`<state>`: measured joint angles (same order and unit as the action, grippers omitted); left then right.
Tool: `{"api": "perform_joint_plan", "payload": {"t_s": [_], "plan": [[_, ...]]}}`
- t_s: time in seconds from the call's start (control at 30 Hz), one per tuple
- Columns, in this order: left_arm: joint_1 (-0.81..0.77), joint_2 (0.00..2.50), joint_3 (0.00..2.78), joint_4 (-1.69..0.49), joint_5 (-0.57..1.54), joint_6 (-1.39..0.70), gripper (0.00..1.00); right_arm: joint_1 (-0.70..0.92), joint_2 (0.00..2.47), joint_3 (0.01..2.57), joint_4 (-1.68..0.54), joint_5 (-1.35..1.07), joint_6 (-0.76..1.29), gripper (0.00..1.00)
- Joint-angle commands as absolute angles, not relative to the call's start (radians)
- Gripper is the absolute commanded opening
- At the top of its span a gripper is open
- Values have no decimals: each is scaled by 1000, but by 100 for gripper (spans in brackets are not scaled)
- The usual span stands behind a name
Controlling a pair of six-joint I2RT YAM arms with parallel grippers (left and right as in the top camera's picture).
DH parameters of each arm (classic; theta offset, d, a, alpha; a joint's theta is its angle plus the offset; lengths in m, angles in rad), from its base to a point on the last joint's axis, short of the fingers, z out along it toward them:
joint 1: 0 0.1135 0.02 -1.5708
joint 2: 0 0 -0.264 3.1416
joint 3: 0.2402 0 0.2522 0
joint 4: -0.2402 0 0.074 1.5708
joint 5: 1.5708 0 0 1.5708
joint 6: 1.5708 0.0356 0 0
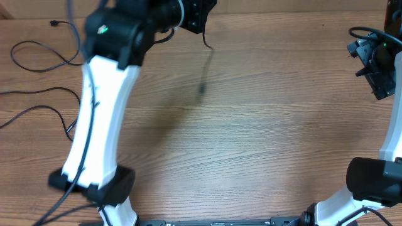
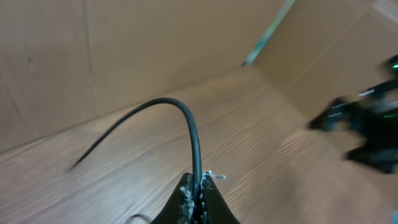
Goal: Untangle cables
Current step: 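Carry the lifted cable leftward toward the left cable pile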
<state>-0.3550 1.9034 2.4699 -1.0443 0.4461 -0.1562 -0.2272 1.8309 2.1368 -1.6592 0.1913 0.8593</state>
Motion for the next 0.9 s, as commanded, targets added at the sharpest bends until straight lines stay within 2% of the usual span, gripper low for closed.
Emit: {"api": "perform_joint_plan", "payload": {"t_s": [0.0,0.2,0.27,0.5,0.7,0.87], "plan": [[-346,1821,2482,-1042,491,-316,4,-226,1824,2133,-1655,209,856,100],[-335,1742,2482,-1039,487,-402,4,-226,1824,2133,-1655,209,856,100],[-327,1729,2482,-1052,477,-467,4,-226,1824,2133,-1655,209,856,100],[-289,1719,2482,-1209,356,-897,4,-226,1824,2133,-1655,209,856,100],[-252,1718,2482,-1253,344,-933,4,-226,1824,2133,-1655,209,856,100],[-176,1718,2482,-1349,342,-1153,4,-226,1824,2133,-1655,209,856,100]]}}
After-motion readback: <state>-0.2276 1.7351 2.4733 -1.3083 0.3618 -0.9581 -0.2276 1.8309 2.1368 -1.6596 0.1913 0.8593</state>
